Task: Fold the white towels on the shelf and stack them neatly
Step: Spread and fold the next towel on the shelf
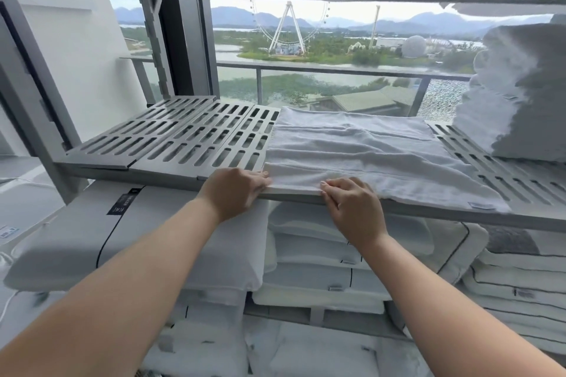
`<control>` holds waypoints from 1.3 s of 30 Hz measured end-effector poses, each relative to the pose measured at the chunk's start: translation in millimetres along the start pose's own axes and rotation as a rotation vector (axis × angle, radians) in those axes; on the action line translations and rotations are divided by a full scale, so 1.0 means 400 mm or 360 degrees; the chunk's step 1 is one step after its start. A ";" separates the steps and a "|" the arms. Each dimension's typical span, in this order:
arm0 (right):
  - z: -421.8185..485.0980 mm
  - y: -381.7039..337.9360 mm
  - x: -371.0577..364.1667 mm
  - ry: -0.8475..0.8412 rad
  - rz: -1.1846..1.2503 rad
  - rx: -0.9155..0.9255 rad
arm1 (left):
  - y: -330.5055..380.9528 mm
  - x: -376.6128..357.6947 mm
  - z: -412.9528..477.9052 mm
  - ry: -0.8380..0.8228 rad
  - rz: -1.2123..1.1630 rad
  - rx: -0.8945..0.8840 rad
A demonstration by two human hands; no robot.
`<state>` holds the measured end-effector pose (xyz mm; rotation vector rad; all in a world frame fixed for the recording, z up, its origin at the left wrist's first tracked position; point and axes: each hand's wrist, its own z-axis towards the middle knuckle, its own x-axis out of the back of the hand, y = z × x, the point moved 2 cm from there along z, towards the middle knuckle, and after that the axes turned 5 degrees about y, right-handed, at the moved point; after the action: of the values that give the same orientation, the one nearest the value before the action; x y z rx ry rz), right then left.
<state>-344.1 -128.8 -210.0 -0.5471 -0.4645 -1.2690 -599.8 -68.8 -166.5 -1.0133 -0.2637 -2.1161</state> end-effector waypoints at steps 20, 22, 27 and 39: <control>-0.013 0.105 0.110 -0.0051 -0.0134 0.0054 | 0.115 -0.008 0.096 -0.0159 0.0503 0.0340; -0.041 0.174 0.158 0.0005 -0.0245 -0.0068 | 0.124 -0.015 0.119 -0.0137 0.0489 0.0438; -0.112 0.345 0.290 0.0068 -0.0513 -0.0385 | 0.189 -0.036 0.184 -0.0071 0.0455 0.0511; -0.162 0.545 0.388 -0.0099 -0.0409 -0.0424 | 0.349 -0.102 0.206 -0.0172 0.0411 0.1012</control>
<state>-94.1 -242.3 -194.3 -0.7710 -0.4292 -1.5765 -436.4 -103.7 -160.1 -0.7282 -0.7600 -1.5844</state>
